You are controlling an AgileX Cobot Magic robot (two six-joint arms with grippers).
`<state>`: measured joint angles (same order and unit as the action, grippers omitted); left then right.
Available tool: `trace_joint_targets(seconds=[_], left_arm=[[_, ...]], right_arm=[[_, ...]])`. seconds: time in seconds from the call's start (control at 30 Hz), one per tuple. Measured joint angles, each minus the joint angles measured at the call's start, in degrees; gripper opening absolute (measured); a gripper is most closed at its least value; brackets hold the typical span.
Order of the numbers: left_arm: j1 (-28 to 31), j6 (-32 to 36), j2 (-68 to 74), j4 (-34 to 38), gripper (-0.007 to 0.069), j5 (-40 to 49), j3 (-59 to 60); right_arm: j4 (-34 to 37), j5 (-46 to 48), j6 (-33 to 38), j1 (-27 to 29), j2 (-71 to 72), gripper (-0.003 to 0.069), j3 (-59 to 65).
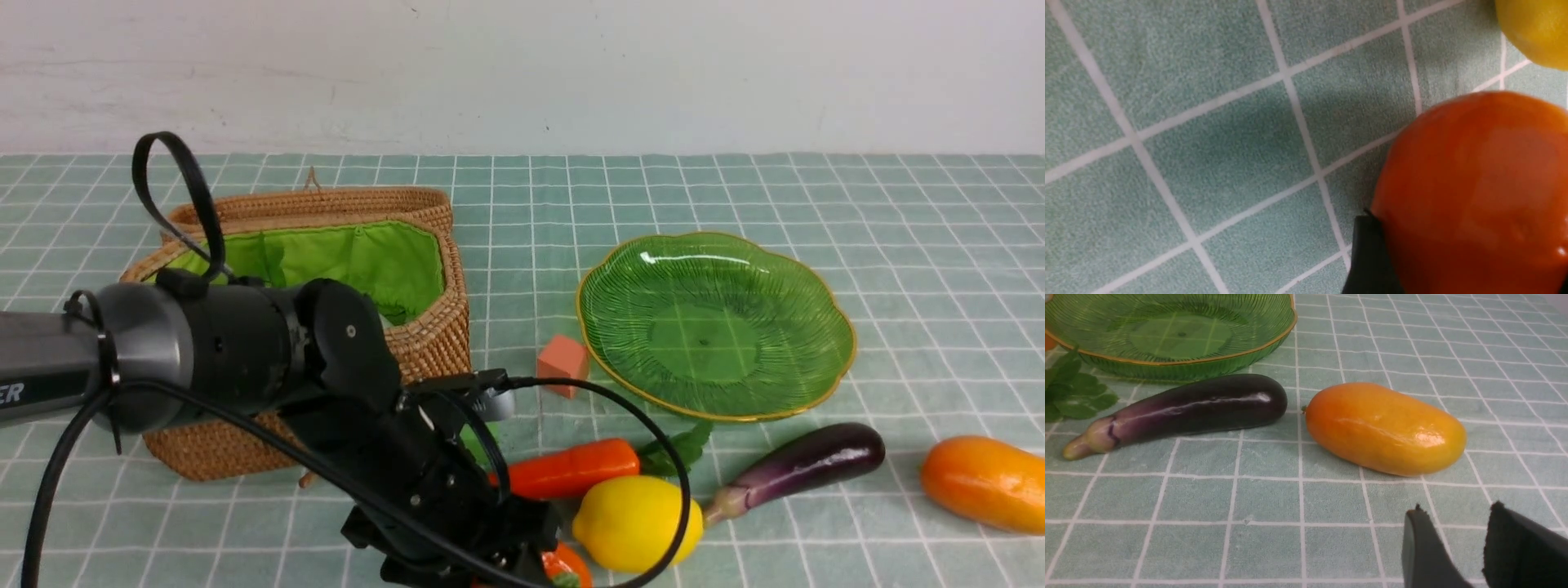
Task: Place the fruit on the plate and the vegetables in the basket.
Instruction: Grab a tomato with your left arm and place it on the plate on the right.
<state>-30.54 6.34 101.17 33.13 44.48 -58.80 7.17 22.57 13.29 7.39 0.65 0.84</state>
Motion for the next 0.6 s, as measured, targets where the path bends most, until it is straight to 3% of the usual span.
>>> trace_joint_targets(seconds=[0.37, 0.6], left_arm=[[0.0, 2.3, -2.3, -4.3, 0.0444, 5.2, -4.1], [0.0, 2.3, -2.8, 0.9, 0.0444, 10.2, -21.5]], right_arm=[[0.0, 0.0, 0.0, 0.0, 0.0, 0.0241, 0.0], [0.0, 0.0, 0.0, 0.0, 0.0, 0.0241, 0.0]])
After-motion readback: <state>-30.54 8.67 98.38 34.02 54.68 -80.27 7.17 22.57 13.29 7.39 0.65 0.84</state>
